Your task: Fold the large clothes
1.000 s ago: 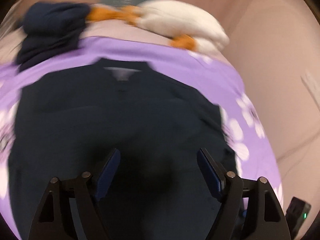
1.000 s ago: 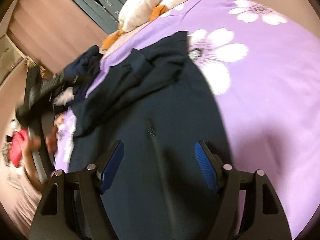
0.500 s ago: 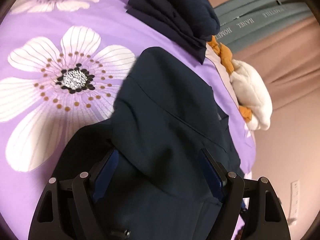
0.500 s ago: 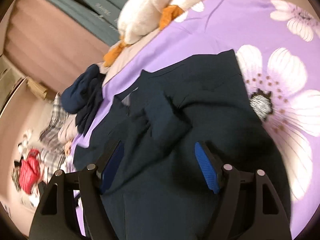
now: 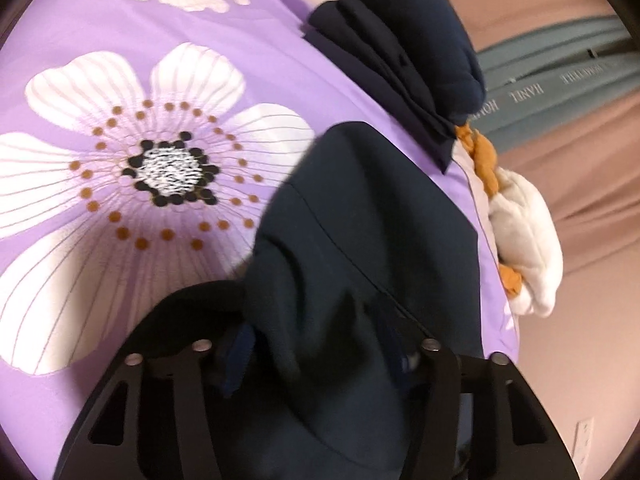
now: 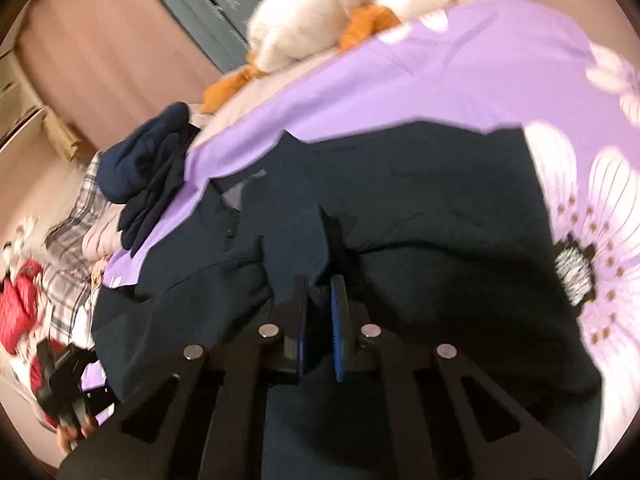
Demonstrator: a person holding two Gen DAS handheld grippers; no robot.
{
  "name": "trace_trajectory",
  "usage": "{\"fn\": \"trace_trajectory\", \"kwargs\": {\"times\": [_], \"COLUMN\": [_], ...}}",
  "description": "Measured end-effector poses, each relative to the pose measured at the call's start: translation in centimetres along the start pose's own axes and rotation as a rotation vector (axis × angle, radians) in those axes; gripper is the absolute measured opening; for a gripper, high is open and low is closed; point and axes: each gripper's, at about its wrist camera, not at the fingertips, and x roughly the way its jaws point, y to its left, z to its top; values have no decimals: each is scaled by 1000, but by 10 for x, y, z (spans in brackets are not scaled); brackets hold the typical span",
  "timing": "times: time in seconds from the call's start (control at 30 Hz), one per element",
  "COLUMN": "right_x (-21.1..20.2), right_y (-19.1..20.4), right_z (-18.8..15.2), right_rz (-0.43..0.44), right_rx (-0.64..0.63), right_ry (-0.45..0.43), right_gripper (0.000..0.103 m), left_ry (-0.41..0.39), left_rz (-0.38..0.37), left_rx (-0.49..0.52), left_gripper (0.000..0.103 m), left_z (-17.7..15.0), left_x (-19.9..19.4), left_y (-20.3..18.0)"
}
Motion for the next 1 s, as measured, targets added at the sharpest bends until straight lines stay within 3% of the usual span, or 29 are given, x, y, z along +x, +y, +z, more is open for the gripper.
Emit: {"fn": "trace_trajectory", "kwargs": {"times": [0.17,0.2,0.33,0.47,0.53,0.57,0.63,0.7,0.8,0.9,1.0], "right_x": [-54,-61,-55,-49,-57,-61,-75,-87,-84,-65,-39], "right_y": [-16,-18,-24,-32,-29,-29,-27,-22,1,31,55], "right_z": [1,-2,-21,-34,-31,-28,-22,-15,-8,-7,-8], "right_rz": [-44,-49,-184,-223,-240,-247,-261,-238,-201,-161,-134], "right_rx": [58,54,-8,1,-15,-17,-10,-29,-124,-221,-295], "right_ry": [-113,-118,-9,84,77,68,20,-26,-22,-9,13], "right_gripper": [9,9,9,14,15,24,28,29,28,28,28], "left_ry": [27,30,57,79,89,91,88,63,16,29,47], "left_rz": [3,31,97,186,226,246,265,266,260,218,236], "left_rx": [57,78,132,239,298,328,377,427,515,605,686], "left_gripper": [54,54,54,54,54,54,54,54,54,54,54], "left_z": [-4,-6,-7,-6,-6,-7,-9,-11,-17,-29,-44], "left_x": [-1,0,3,-10,-19,-24,-33,-42,-45,-31,-8], "left_y": [-3,-5,-10,-14,-14,-14,-15,-21,-42,-71,-90]}}
